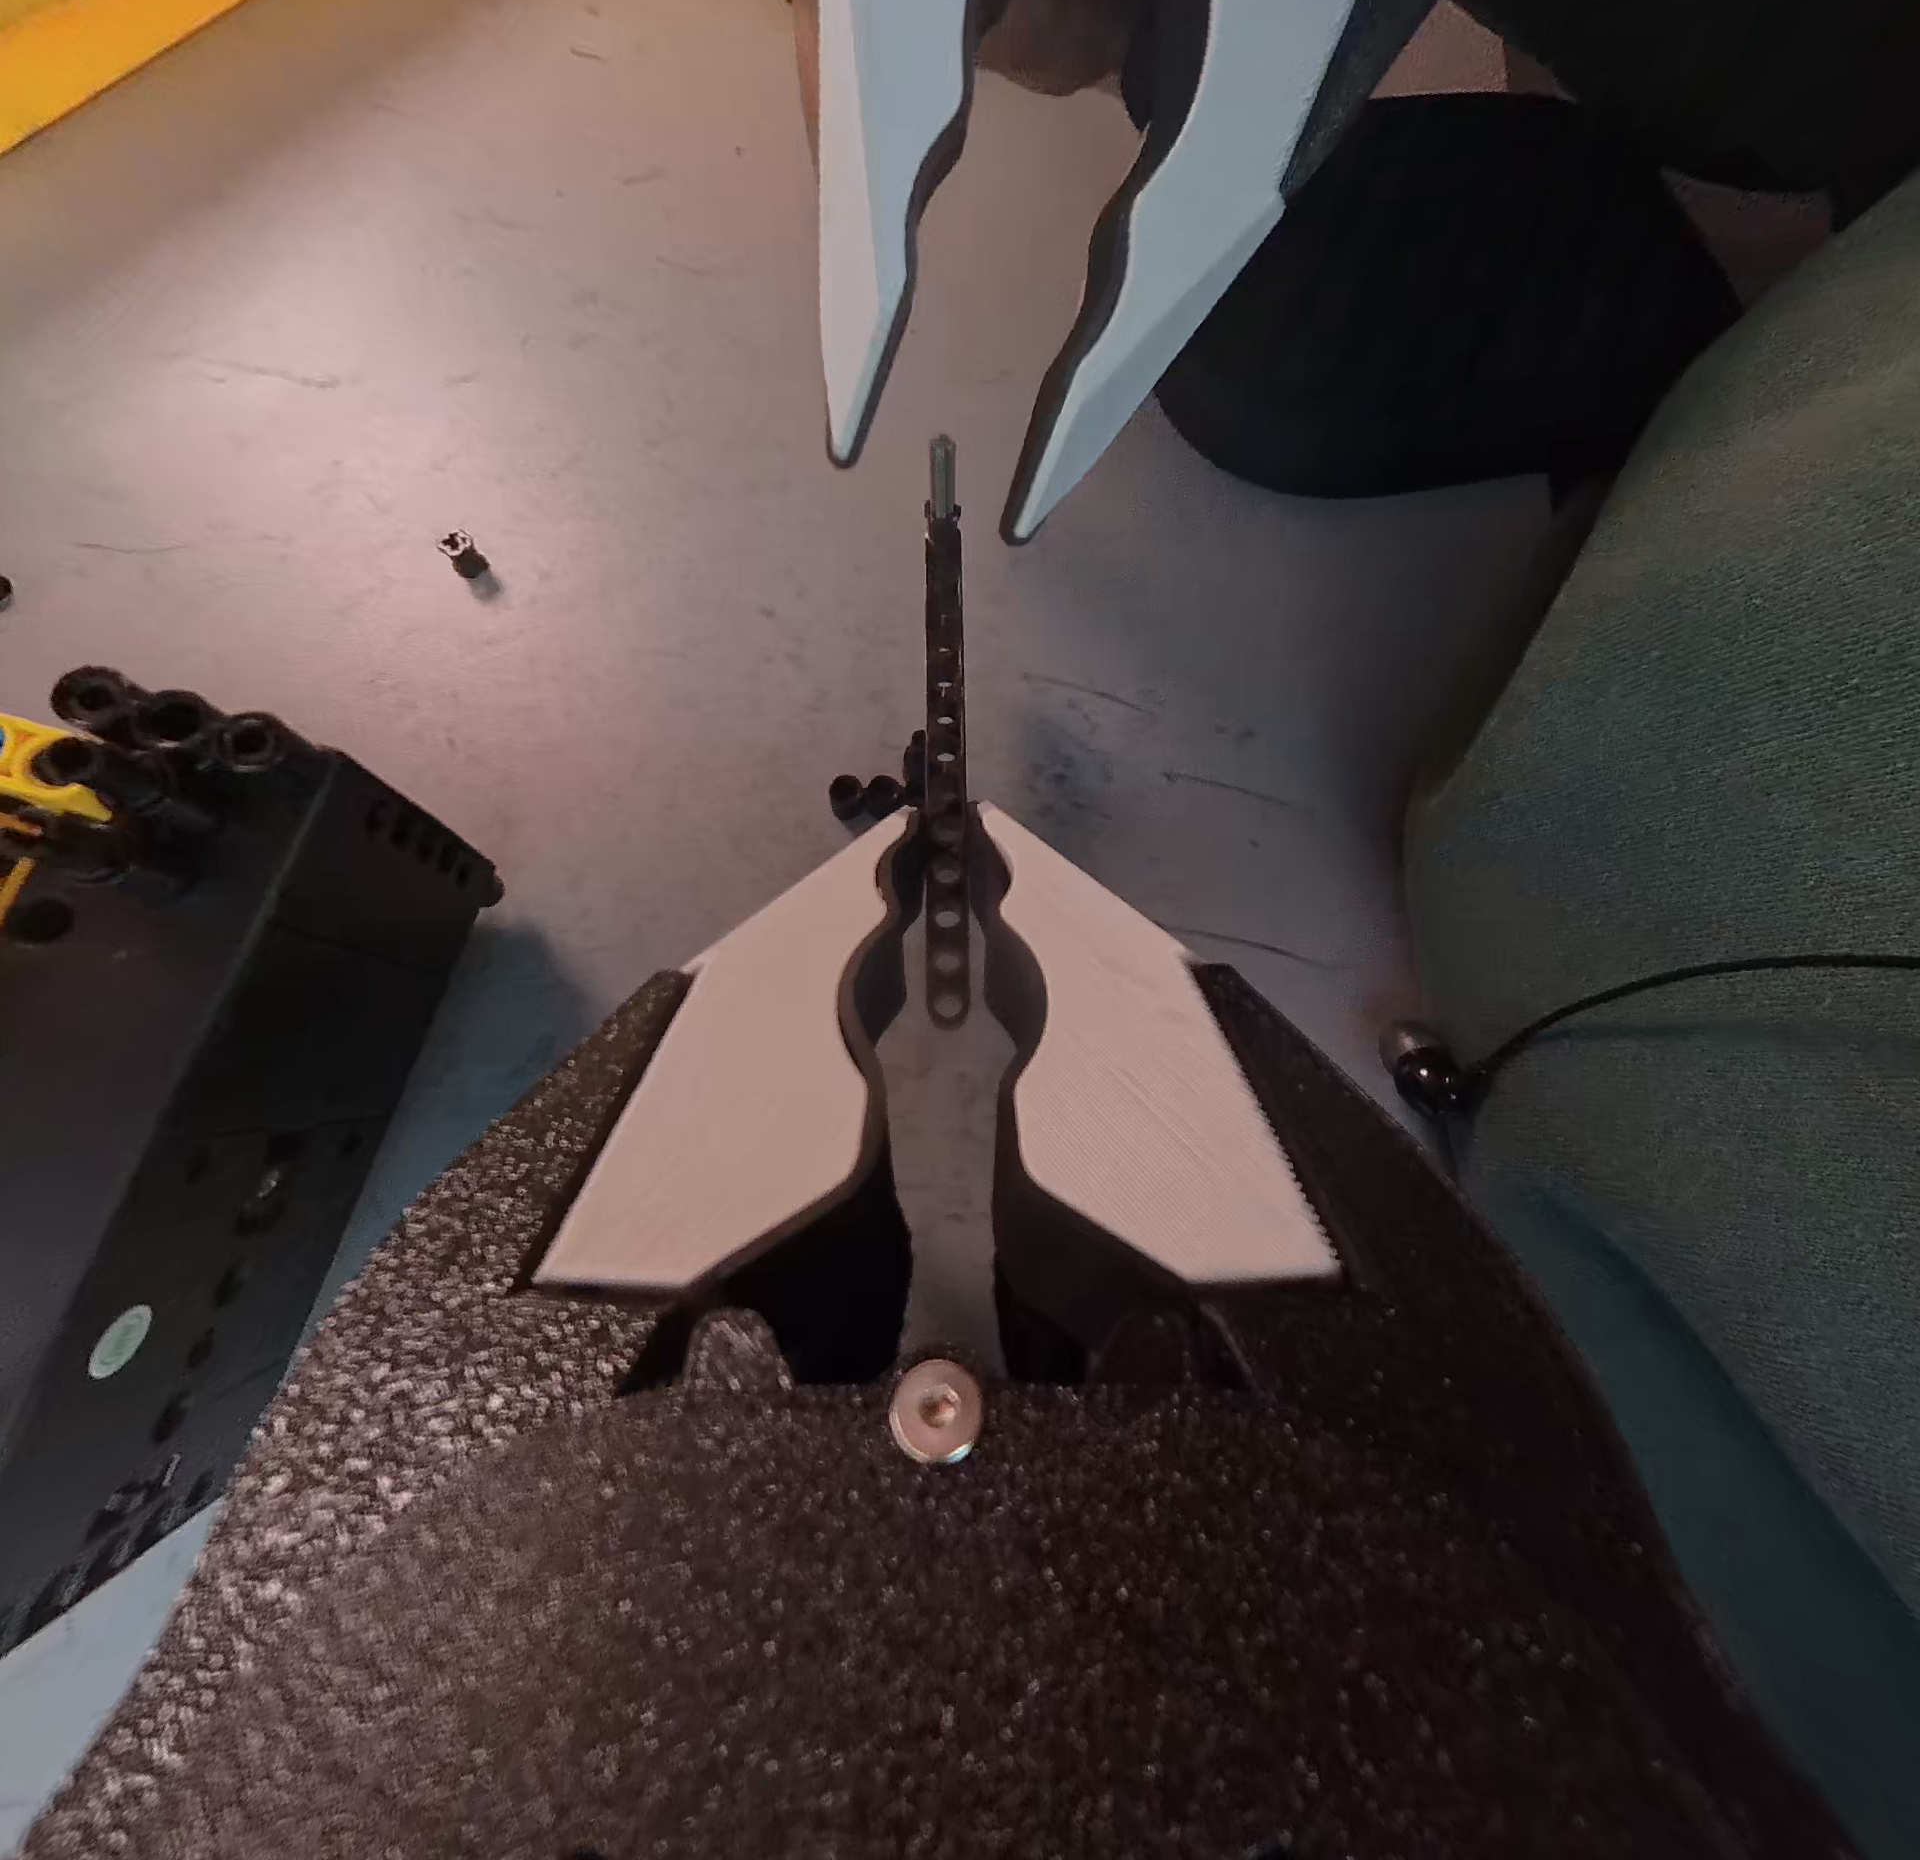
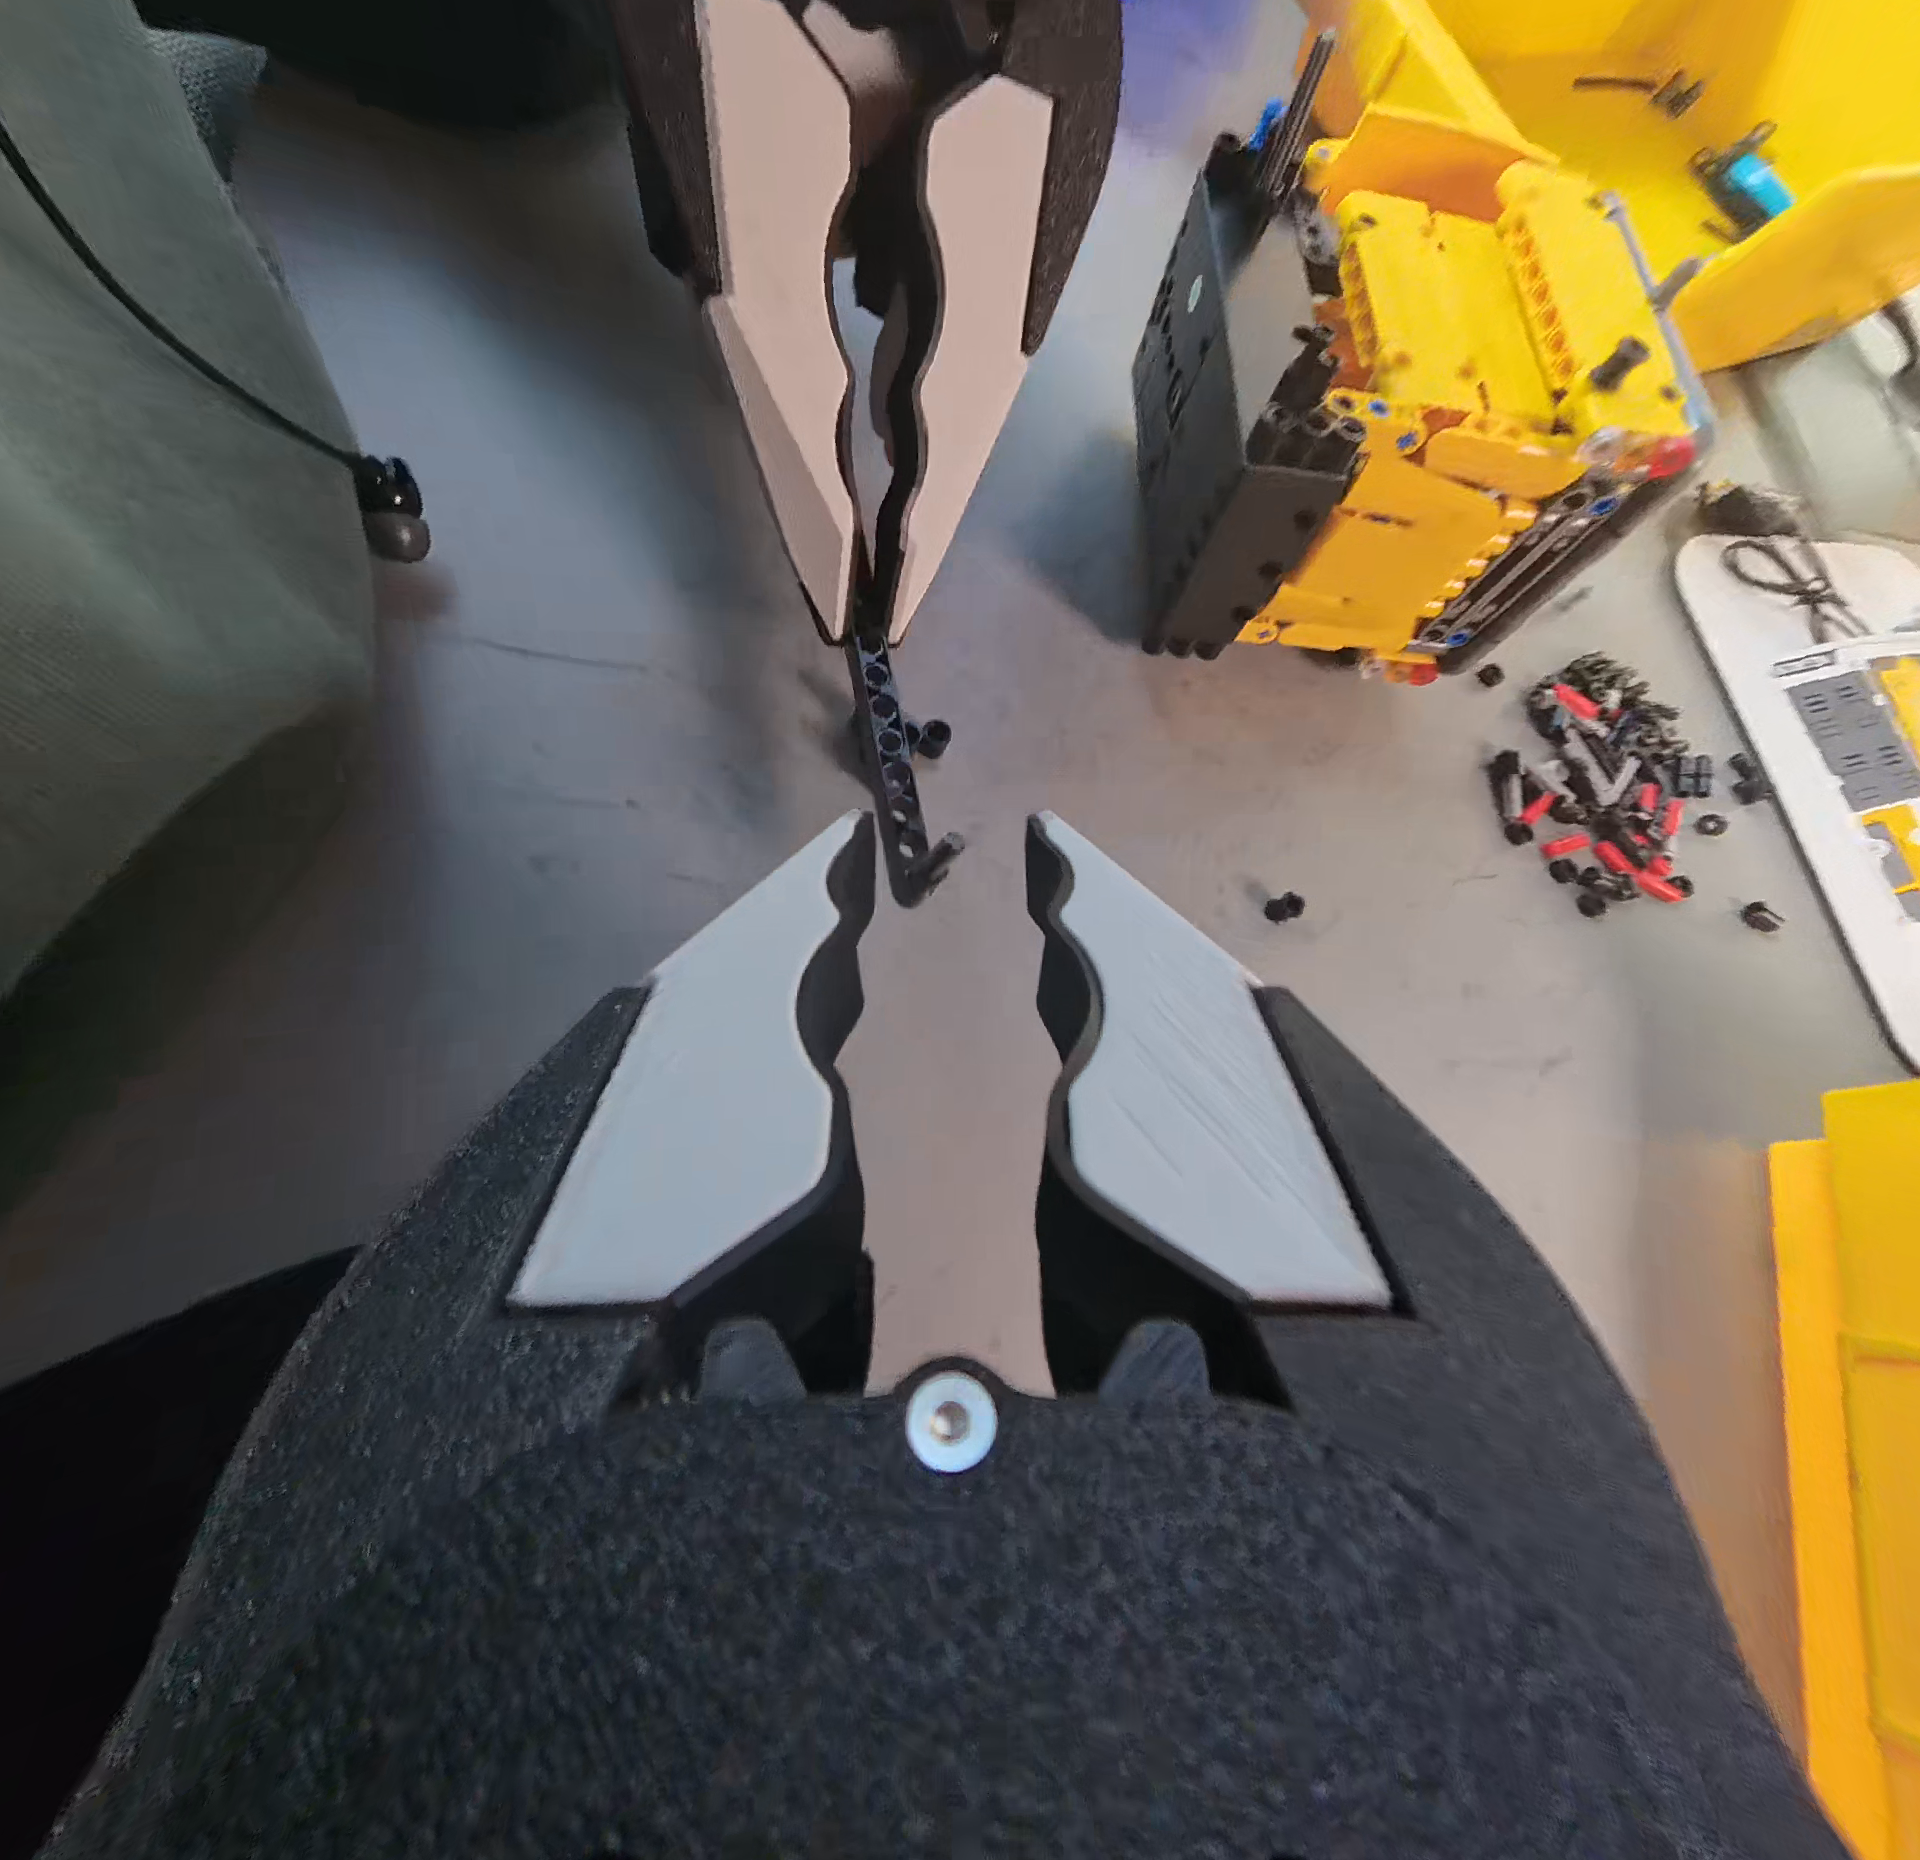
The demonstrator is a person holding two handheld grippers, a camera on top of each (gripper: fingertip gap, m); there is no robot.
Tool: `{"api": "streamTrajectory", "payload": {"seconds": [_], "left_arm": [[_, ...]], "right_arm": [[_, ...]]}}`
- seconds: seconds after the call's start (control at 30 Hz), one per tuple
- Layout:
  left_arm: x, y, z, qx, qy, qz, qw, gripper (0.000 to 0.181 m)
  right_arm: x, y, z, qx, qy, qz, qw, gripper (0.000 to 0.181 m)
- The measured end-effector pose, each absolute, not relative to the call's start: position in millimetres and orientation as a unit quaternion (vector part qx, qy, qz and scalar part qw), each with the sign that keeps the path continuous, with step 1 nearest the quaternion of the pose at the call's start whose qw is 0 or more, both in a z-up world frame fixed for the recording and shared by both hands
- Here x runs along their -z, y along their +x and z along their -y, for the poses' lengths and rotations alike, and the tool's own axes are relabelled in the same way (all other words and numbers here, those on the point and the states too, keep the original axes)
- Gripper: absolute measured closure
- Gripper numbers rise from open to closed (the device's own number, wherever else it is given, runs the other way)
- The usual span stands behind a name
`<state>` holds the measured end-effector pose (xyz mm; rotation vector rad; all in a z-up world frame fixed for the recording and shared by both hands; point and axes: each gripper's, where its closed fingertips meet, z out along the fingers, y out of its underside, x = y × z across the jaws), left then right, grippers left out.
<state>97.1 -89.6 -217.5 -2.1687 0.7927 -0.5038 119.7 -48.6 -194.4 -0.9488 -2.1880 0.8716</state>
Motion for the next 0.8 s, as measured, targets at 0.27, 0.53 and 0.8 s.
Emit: {"api": "streamTrajectory", "payload": {"seconds": [0.27,0.53,0.8], "left_arm": [[221,96,87,0.194,-0.85,-0.309,0.38,0.175],[226,95,85,0.193,-0.853,-0.307,0.375,0.175],[228,95,85,0.197,-0.854,-0.306,0.371,0.174]], "right_arm": [[220,112,54,-0.339,-0.333,0.847,0.238,0.162],[224,111,55,-0.349,-0.33,0.849,0.219,0.17],[227,113,56,-0.35,-0.328,0.852,0.208,0.172]]}}
